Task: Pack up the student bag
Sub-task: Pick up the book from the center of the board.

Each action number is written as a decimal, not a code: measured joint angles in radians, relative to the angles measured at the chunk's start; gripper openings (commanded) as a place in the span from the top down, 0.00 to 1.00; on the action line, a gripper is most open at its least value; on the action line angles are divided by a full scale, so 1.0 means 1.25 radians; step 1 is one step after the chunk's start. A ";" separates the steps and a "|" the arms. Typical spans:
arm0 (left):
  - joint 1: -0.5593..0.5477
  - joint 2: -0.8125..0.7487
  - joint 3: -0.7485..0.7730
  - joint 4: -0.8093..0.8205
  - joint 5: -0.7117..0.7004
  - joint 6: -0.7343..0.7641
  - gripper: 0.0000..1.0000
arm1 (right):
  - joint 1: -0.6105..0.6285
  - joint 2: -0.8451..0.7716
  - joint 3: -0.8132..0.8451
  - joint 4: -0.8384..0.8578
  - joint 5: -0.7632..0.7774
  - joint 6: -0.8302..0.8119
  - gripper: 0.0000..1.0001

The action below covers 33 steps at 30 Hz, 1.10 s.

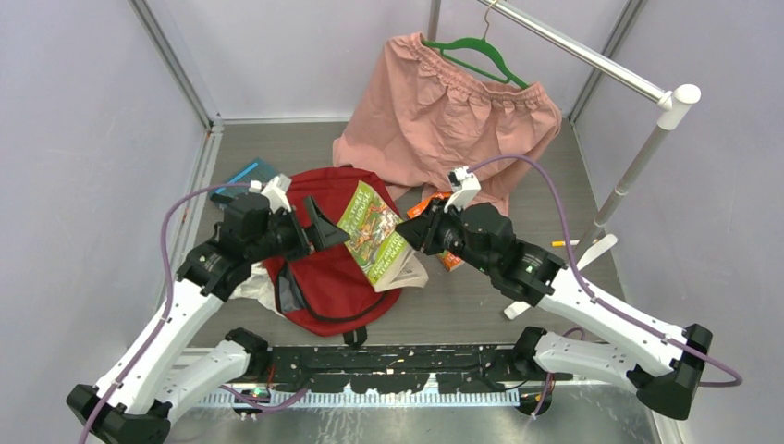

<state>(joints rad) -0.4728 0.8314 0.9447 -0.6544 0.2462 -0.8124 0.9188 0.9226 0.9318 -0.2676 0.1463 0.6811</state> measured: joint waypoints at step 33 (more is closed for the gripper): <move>0.017 -0.015 -0.328 0.587 0.032 -0.467 0.33 | 0.000 0.058 -0.079 0.272 0.046 0.166 0.99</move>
<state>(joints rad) -0.4519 0.8131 0.5343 0.0788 0.2859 -1.3964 0.9188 0.9951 0.8326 0.0719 0.2043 0.8883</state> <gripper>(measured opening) 0.772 0.226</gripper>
